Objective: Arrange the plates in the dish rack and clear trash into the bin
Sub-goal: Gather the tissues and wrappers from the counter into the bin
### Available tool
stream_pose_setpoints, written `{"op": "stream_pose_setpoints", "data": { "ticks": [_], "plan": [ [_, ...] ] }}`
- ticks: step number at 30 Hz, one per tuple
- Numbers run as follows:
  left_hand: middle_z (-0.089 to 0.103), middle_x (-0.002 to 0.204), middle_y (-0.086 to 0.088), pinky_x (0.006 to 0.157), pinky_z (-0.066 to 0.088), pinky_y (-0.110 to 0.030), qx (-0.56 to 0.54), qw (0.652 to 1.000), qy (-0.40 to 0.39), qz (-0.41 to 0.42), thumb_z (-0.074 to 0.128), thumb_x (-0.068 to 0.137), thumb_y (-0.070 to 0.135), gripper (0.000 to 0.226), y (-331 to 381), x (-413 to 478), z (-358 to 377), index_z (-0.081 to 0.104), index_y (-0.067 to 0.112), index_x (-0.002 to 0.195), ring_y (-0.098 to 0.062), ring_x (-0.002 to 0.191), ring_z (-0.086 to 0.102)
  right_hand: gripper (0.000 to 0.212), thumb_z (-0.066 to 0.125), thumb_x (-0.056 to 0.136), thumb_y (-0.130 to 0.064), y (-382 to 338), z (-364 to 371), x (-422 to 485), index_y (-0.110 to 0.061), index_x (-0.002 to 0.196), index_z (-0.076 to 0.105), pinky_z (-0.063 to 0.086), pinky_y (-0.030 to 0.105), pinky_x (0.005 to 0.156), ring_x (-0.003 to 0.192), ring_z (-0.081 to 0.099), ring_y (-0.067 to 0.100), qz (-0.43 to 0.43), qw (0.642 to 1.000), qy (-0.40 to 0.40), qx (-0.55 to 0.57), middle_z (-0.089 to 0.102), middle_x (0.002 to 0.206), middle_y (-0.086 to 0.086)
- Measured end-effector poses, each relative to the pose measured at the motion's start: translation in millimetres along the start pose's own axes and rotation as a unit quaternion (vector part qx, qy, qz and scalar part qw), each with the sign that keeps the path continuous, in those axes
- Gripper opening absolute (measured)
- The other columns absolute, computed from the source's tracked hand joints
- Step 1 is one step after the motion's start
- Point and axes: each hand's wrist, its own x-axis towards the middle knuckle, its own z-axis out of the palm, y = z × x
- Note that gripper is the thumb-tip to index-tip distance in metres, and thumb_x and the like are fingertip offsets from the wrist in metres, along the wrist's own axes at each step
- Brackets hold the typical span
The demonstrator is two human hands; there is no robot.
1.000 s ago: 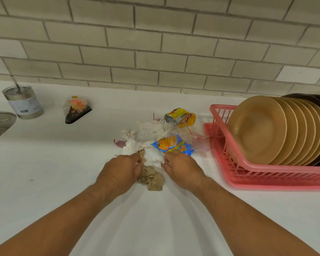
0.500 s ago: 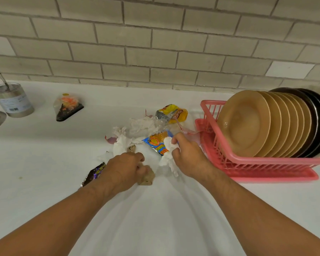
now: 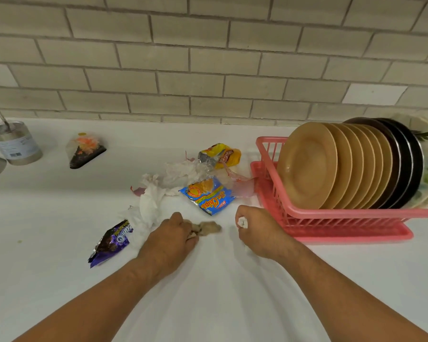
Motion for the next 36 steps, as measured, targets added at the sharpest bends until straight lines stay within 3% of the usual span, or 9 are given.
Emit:
{"op": "stream_pose_setpoints", "data": {
  "ticks": [7,11,14,17,21,26,29,33,36],
  "plan": [
    [0.052,0.090,-0.003,0.066,0.036,-0.027,-0.049,0.997,-0.013,-0.055,0.050,0.091,0.016,0.023,27.1,-5.1,-13.8,0.037,0.018,0.072,-0.023,0.085,0.056,0.017,0.050,0.091,-0.009,11.3,-8.1,-8.1,-0.021,0.080,0.053,0.052,0.036,0.050,0.067,0.066,0.028,-0.023,0.999,0.001,0.045,0.059,0.085,0.006],
    [0.061,0.109,-0.003,0.076,0.044,-0.028,-0.069,0.995,-0.039,-0.067,0.047,0.091,0.011,0.026,31.0,-9.8,-7.1,0.049,0.023,0.113,-0.022,0.096,0.057,0.027,0.070,0.083,-0.045,19.1,-16.1,-15.3,-0.028,0.078,0.050,0.039,0.027,0.048,0.064,0.052,0.015,-0.040,0.998,-0.012,0.049,0.055,0.083,-0.001],
    [0.058,0.110,-0.001,0.083,0.044,-0.028,-0.092,0.993,-0.021,-0.072,0.047,0.097,0.031,0.027,39.6,-13.2,-5.0,0.053,0.027,0.123,-0.020,0.102,0.056,0.047,0.051,0.088,-0.063,22.9,-20.2,-23.1,-0.021,0.069,0.053,0.046,0.035,0.061,0.068,0.054,0.017,-0.059,0.997,0.006,0.058,0.057,0.071,-0.001],
    [0.046,0.087,0.002,0.066,0.038,-0.027,-0.107,0.990,0.001,-0.092,0.053,0.084,0.063,0.041,52.1,-19.7,-8.1,0.062,0.024,0.089,-0.016,0.080,0.052,0.052,0.036,0.099,-0.048,28.2,-24.8,-30.7,-0.007,0.080,0.062,0.050,0.038,0.079,0.082,0.060,0.025,-0.057,0.995,0.006,0.079,0.067,0.082,0.007],
    [0.039,0.080,0.001,0.058,0.032,-0.027,-0.106,0.989,0.013,-0.105,0.064,0.082,0.052,0.044,71.4,-29.9,-13.9,0.041,0.024,0.056,-0.017,0.071,0.048,0.019,0.046,0.090,-0.023,39.9,-29.4,-40.0,-0.017,0.087,0.064,0.055,0.035,0.073,0.082,0.063,0.016,-0.056,0.995,-0.003,0.078,0.067,0.090,-0.002],
    [0.061,0.095,0.000,0.072,0.050,-0.027,-0.164,0.983,0.020,-0.076,0.052,0.092,0.015,0.017,87.6,-45.7,-22.2,0.060,0.025,0.082,-0.011,0.077,0.066,0.020,0.058,0.088,-0.009,53.4,-38.2,-58.7,-0.019,0.089,0.075,0.049,0.014,0.061,0.077,0.065,0.009,-0.056,0.989,-0.085,0.107,0.067,0.092,-0.006],
    [0.060,0.087,0.001,0.063,0.054,-0.026,-0.262,0.960,-0.013,-0.100,0.041,0.092,-0.002,0.036,96.4,-59.1,-24.0,0.064,0.019,0.111,-0.008,0.062,0.068,0.020,0.058,0.090,-0.007,60.4,-40.2,-72.9,-0.021,0.087,0.073,0.046,0.016,0.051,0.062,0.059,0.006,-0.028,0.982,-0.065,0.175,0.066,0.096,-0.003],
    [0.062,0.067,0.001,0.051,0.046,-0.024,-0.251,0.964,0.000,-0.086,0.042,0.094,0.005,0.028,104.1,-76.4,-27.3,0.064,0.022,0.091,-0.002,0.048,0.061,0.016,0.050,0.096,-0.008,58.5,-38.6,-98.6,-0.017,0.097,0.064,0.060,0.042,0.067,0.071,0.065,0.021,0.031,0.946,-0.036,0.321,0.060,0.098,0.010],
    [0.065,0.055,0.002,0.057,0.044,-0.025,-0.217,0.974,0.005,-0.068,0.056,0.094,0.029,0.023,105.3,-89.6,-28.1,0.062,0.020,0.073,-0.011,0.060,0.064,0.016,0.049,0.099,-0.010,51.8,-35.4,-122.4,-0.014,0.102,0.064,0.060,0.046,0.059,0.065,0.061,0.025,0.071,0.924,-0.035,0.373,0.055,0.092,0.012]
  ]
}}
